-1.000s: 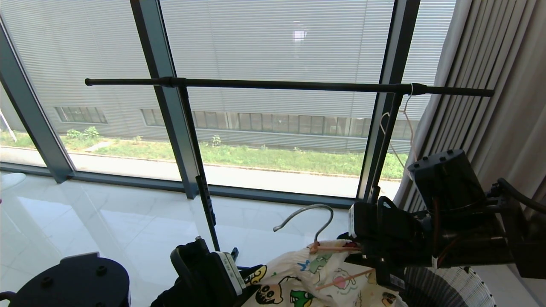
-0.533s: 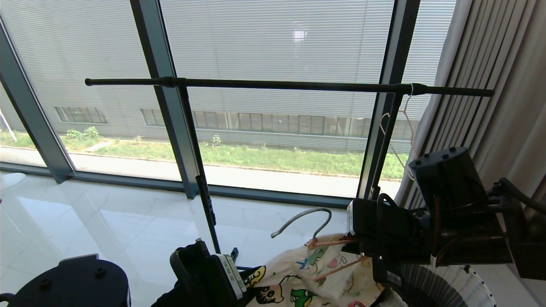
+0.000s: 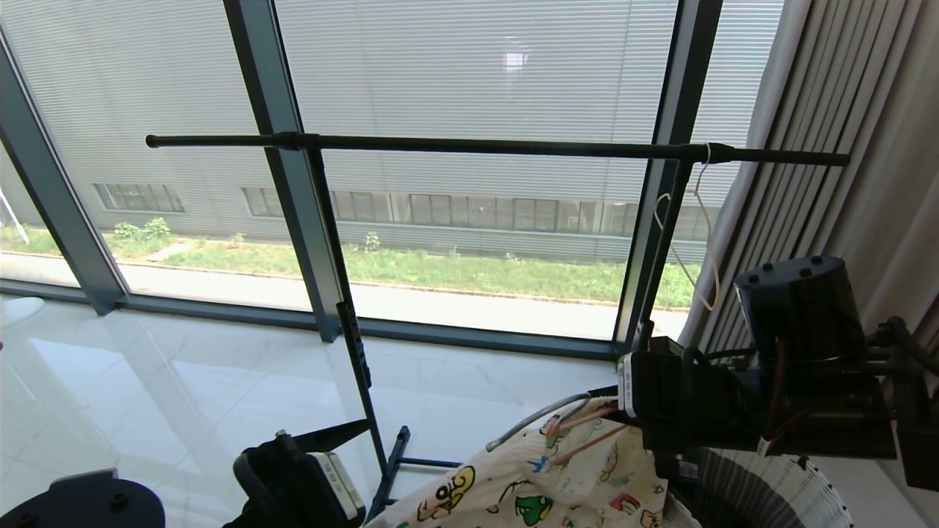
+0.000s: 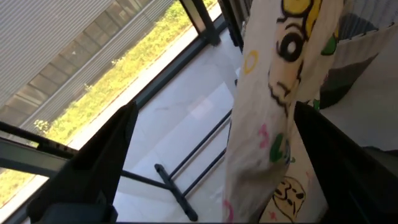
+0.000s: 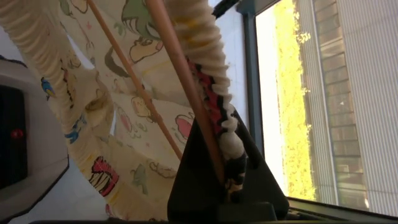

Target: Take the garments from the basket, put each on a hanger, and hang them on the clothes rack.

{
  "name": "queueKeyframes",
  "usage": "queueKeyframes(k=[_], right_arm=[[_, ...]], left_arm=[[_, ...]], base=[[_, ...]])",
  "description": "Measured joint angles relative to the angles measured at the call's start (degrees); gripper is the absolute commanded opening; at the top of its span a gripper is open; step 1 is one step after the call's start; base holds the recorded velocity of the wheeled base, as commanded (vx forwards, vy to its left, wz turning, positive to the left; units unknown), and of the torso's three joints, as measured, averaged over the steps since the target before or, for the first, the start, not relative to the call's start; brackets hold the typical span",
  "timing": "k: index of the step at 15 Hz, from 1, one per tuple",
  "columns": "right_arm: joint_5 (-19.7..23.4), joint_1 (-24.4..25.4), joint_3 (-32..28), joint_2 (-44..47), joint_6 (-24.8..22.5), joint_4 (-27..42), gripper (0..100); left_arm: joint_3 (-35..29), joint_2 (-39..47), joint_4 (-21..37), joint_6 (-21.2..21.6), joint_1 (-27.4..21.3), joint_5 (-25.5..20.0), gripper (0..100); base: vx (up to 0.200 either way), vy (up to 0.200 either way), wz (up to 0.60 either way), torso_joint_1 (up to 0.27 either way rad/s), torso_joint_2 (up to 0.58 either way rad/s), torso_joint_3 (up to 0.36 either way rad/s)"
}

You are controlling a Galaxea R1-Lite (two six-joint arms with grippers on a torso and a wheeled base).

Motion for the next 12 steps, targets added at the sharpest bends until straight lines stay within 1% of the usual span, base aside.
queueKeyframes(k=[2, 3, 5, 7, 9, 11, 12], right_arm=[[0.05, -1.49, 0.79, -0.89, 0.41, -0.07, 0], [0.20, -2.76, 0.91, -1.27, 2.13, -0.13, 0], [1.67, -4.35, 1.05, -2.01, 5.28, -1.34, 0], [2.33, -5.22, 1.05, -2.68, 6.46, -1.96, 0], [3.75, -5.41, 1.01, -3.19, 6.46, -2.49, 0], [4.16, -5.44, 0.91, -3.72, 6.46, -2.66, 0], [4.35, -5.44, 0.88, -4.02, 6.44, -2.63, 0]], left_arm=[[4.30, -4.05, 0.05, 0.05, 2.54, 0.05, 100], [6.53, -6.61, 0.07, 0.05, 3.94, 0.02, 100], [9.46, -11.00, 2.07, -0.55, 7.94, -0.20, 100], [10.53, -13.36, 3.19, -4.17, 10.83, -0.35, 100], [10.78, -13.80, 3.24, -6.84, 11.74, -0.30, 100], [10.47, -13.81, 3.19, -7.47, 11.98, -0.55, 100], [10.20, -13.80, 3.25, -7.53, 12.04, -2.44, 100]], base=[[0.000, 0.000, 0.00, 0.000, 0.00, 0.000], [0.000, 0.000, 0.00, 0.000, 0.00, 0.000], [0.000, 0.000, 0.00, 0.000, 0.00, 0.000], [0.000, 0.000, 0.00, 0.000, 0.00, 0.000], [0.000, 0.000, 0.00, 0.000, 0.00, 0.000], [0.000, 0.000, 0.00, 0.000, 0.00, 0.000], [0.000, 0.000, 0.00, 0.000, 0.00, 0.000]])
